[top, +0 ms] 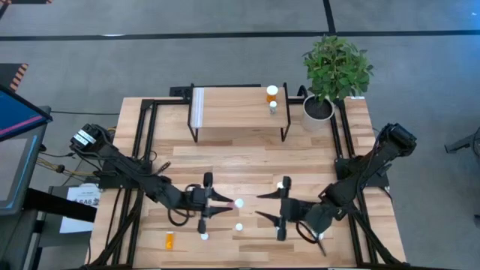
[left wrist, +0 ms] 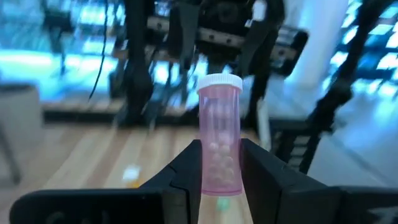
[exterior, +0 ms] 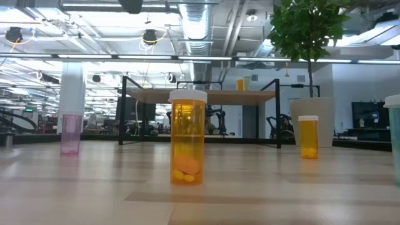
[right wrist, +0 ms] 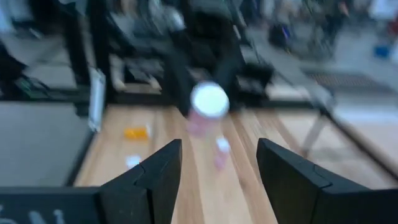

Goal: Pick and place medicine bottles onto shelf by color
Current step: Put the top right small purple pill bottle on the shelf, then put the top small blue pill bottle on the shelf

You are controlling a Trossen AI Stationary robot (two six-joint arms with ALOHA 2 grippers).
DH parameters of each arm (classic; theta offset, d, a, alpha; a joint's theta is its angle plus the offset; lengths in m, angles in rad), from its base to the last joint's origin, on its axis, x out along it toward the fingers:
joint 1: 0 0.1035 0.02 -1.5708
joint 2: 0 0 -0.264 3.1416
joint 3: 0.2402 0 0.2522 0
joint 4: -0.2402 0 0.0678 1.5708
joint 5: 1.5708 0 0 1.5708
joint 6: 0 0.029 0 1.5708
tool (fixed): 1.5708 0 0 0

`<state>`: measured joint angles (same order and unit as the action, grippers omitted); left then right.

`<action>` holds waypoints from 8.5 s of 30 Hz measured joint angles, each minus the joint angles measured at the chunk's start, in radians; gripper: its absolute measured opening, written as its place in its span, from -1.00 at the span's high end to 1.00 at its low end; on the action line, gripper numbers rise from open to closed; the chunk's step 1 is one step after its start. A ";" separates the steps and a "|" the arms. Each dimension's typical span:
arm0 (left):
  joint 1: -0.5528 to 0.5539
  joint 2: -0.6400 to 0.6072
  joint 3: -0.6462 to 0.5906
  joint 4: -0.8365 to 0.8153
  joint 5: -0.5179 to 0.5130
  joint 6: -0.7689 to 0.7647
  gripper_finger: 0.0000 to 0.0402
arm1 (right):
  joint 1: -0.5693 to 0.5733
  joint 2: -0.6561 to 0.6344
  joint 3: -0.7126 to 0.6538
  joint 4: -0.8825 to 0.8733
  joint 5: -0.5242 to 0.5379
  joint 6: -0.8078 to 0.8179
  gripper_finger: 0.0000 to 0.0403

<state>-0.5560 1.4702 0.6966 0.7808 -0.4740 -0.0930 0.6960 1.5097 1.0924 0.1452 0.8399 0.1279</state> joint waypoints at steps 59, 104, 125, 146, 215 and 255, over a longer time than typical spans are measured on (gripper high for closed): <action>0.023 0.002 -0.028 0.148 0.113 0.067 0.61 | -0.149 0.145 -0.001 0.457 -0.274 -0.057 0.33; -0.106 -0.278 -0.029 -0.487 -0.321 -0.115 -0.35 | -0.467 -0.205 0.000 -0.558 0.018 0.284 0.31; -0.106 -0.272 -0.029 -0.529 -0.312 -0.163 -0.35 | -0.725 -0.350 -0.190 -0.381 -0.240 0.211 0.31; -0.051 -0.229 -0.029 -0.473 -0.308 -0.160 -0.34 | -0.913 -0.313 -0.230 -0.360 -0.316 0.163 0.31; -0.039 -0.225 -0.029 -0.457 -0.298 -0.156 -0.34 | -0.835 -0.324 0.000 -0.787 -0.257 0.212 -0.16; -0.042 -0.225 -0.029 -0.455 -0.244 -0.178 -0.34 | 0.105 -0.222 -0.316 0.311 0.078 0.080 -0.15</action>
<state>-0.5976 1.2457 0.6674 0.3256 -0.7185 -0.2710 0.8012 1.2873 0.7765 0.4564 0.9178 0.2076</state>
